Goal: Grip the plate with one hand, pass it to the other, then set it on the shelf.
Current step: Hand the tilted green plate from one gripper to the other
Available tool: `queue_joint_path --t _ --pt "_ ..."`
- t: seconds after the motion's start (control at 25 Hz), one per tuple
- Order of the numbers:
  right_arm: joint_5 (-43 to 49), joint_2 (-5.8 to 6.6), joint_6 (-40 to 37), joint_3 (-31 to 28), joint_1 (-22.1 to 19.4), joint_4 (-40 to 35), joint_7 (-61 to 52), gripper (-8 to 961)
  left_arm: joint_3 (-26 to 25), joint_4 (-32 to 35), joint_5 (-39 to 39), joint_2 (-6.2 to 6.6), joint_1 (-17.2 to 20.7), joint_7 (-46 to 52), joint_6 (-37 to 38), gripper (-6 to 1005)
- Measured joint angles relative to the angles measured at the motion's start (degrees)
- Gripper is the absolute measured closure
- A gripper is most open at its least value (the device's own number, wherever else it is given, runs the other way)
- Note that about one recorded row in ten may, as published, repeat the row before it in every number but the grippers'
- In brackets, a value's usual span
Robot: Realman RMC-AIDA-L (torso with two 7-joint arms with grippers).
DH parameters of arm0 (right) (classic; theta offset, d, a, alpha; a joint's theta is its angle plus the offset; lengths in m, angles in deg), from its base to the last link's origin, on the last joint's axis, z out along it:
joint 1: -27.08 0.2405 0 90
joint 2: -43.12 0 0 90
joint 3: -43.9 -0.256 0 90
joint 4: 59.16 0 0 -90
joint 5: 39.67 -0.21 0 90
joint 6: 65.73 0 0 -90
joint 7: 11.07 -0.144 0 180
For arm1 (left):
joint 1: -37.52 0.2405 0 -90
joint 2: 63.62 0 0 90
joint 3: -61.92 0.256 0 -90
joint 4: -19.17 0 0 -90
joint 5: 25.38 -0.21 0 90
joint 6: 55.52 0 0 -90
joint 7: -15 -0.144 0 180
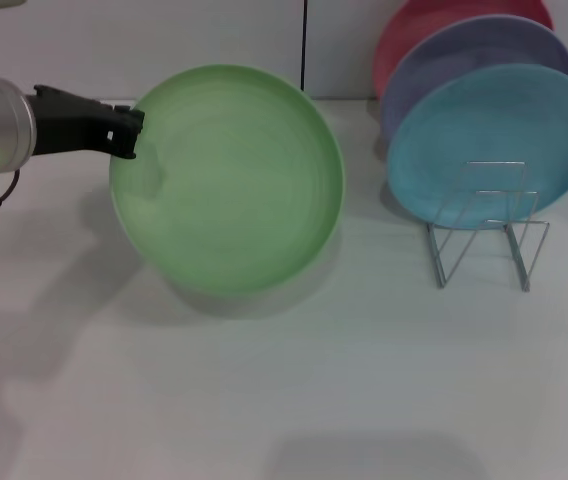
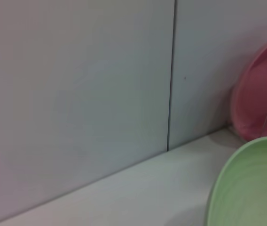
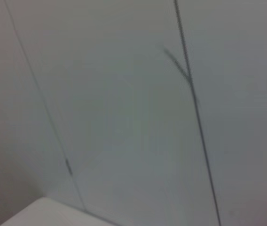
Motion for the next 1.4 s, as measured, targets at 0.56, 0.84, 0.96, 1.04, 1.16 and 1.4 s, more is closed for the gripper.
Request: queue_joint_path --t 0.56,0.84,0.96,1.04,1.16,1.4 --pt "3.19 -0.36 -3.58 6.47 2.82 3.43 -4.9 158 -0.85 -4.81 0.06 -0.13 0.14 -0.02 -0.02 963" --pt "4.53 -0.36 -0.98 8.32 4.52 7.18 -5.44 160 -0.95 -5.25 0.1 -0.15 0.24 -0.03 0.04 964" --pt "4.55 -0.33 0.3 9.52 5.15 9.58 -5.02 161 -0.63 -5.36 0.1 -0.15 0.24 -0.03 0.11 965" --pt "4.56 -0.29 1.39 10.72 5.29 10.39 -4.91 161 -0.48 -5.57 0.11 -0.15 0.21 -0.03 0.11 965" --pt "4.58 -0.27 2.56 11.83 5.41 10.82 -4.88 160 -0.39 -5.65 0.11 -0.15 0.06 -0.03 0.11 965" --pt "4.59 -0.29 3.93 12.98 6.05 11.16 -4.8 159 -0.33 -5.49 0.2 -0.21 -0.35 -0.03 0.31 965"
